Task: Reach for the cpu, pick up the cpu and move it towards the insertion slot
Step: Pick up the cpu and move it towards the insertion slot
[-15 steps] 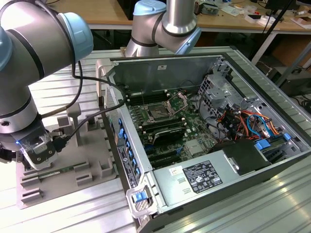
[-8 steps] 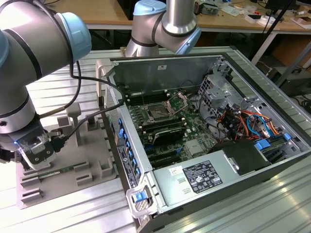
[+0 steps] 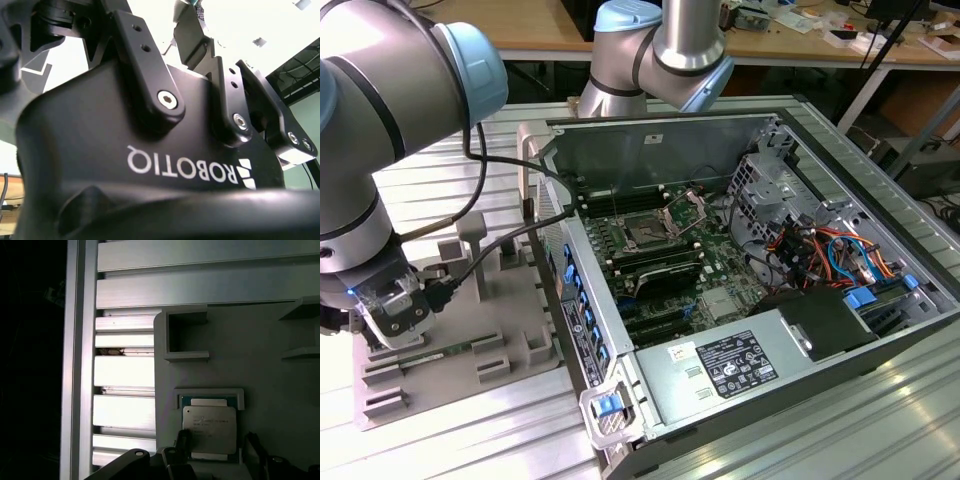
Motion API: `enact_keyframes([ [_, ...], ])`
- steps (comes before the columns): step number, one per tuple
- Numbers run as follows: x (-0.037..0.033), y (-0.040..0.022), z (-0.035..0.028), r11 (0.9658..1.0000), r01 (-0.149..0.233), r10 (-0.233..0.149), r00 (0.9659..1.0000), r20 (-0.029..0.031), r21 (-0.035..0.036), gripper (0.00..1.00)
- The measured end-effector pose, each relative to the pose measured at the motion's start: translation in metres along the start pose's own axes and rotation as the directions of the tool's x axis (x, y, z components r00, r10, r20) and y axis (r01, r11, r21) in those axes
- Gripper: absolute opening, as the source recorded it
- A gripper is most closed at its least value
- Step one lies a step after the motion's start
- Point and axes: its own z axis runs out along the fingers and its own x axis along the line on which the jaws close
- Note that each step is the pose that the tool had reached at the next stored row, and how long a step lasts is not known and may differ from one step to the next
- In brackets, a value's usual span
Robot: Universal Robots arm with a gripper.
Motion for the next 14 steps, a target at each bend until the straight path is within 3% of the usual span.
enact_keyframes([
  [4, 0.0, 0.0, -0.0002, 1.0, 0.0, 0.0, 1.0, -0.0001, 0.0001, 0.57],
  [5, 0.0, 0.0, -0.0002, 1.0, 0.0, 0.0, 1.0, -0.0001, 0.0001, 0.69],
  [14, 0.0, 0.0, -0.0004, 1.0, 0.0, 0.0, 1.0, -0.0001, 0.0, 0.69],
])
